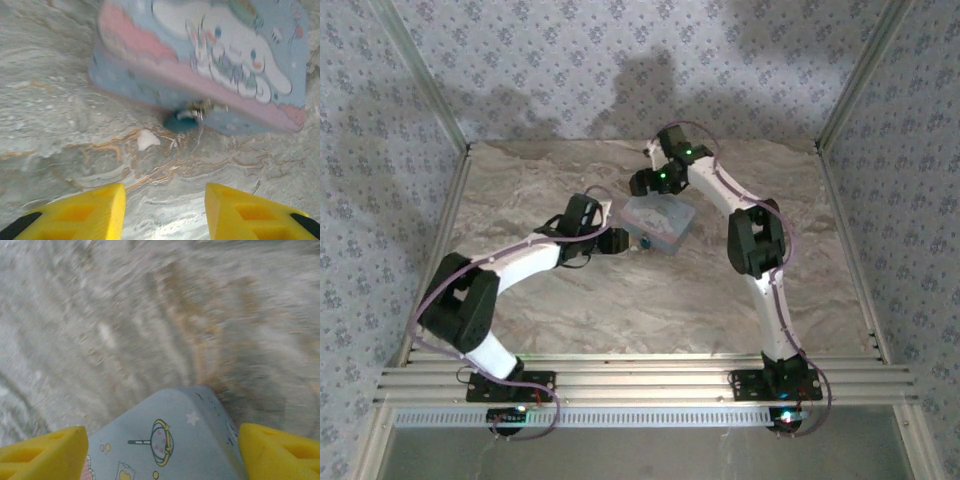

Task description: Unlock the padlock with the key

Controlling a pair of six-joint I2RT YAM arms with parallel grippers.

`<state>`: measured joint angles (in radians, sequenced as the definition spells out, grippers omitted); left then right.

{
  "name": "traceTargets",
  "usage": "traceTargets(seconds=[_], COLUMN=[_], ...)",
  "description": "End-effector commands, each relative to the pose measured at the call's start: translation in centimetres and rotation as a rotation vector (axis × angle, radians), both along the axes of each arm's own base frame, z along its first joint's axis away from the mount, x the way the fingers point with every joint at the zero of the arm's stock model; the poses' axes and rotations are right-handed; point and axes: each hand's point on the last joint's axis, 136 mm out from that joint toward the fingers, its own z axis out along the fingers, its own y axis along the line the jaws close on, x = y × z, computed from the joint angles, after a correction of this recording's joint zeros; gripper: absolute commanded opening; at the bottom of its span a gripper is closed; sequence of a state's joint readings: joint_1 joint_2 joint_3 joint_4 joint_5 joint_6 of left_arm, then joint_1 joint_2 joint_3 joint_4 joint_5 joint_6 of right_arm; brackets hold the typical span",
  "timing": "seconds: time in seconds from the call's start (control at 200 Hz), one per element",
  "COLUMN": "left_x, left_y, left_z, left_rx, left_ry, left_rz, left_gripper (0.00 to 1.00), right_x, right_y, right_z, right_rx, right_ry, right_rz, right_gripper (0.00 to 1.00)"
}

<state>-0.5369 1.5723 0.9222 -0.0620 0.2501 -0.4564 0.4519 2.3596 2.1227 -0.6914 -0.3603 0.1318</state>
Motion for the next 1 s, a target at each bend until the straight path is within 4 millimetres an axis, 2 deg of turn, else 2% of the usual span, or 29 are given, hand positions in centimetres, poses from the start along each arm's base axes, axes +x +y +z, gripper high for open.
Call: traceTargets(seconds=[0.0, 0.09, 0.195, 0.255, 0.34, 0.43, 0.45, 0.545, 0.665, 0.695, 0.814, 0.999], left_x=[-0.2, -0.4, -0.9, -1.2, -1.7, -2.3, -2.3, -2.7, -2.7, -2.7, -2.3, -2.0], left_y=[2.1, 3.7, 5.8, 6.9, 8.1, 8.5, 8.5, 7.8, 6.6, 6.3, 5.1, 2.6], left_z=[1.5, 2.0, 2.3, 2.4, 2.7, 2.8, 2.8, 2.5, 2.2, 2.1, 1.3, -0.2], left_rx=[0.018, 0.022, 0.018, 0.013, -0.002, -0.023, -0.028, -0.067, -0.136, -0.154, -0.214, -0.266], left_ry=[-0.037, -0.04, -0.029, -0.025, -0.019, -0.008, -0.003, 0.035, 0.069, 0.078, 0.121, 0.174], left_rz=[0.044, 0.081, 0.135, 0.162, 0.188, 0.186, 0.182, 0.152, 0.117, 0.111, 0.094, 0.063], left_gripper=[0.48, 0.49, 0.5, 0.52, 0.54, 0.57, 0.57, 0.57, 0.57, 0.57, 0.54, 0.49], right_x=[-5.0, -6.8, -7.6, -7.7, -8.3, -10.0, -10.1, -11.9, -14.7, -15.7, -17.2, -17.4], right_y=[2.7, 3.9, 4.4, 3.8, 2.2, -0.2, -0.7, -3.6, -6.3, -6.9, -7.1, -5.9], right_z=[0.1, 1.6, 5.5, 7.9, 10.3, 10.7, 11.3, 9.4, 5.6, 3.8, 0.9, -1.2], right_rx=[-0.015, -0.027, -0.025, -0.032, -0.04, -0.036, -0.019, 0.014, 0.046, 0.04, 0.054, 0.06], right_ry=[0.026, -0.009, -0.09, -0.131, -0.157, -0.13, -0.134, -0.095, -0.024, 0.012, 0.088, 0.142], right_rz=[0.192, 0.233, 0.228, 0.176, 0.073, -0.063, -0.105, -0.26, -0.399, -0.419, -0.452, -0.429], right_gripper=[0.79, 0.81, 0.83, 0.84, 0.86, 0.87, 0.87, 0.87, 0.86, 0.86, 0.85, 0.8])
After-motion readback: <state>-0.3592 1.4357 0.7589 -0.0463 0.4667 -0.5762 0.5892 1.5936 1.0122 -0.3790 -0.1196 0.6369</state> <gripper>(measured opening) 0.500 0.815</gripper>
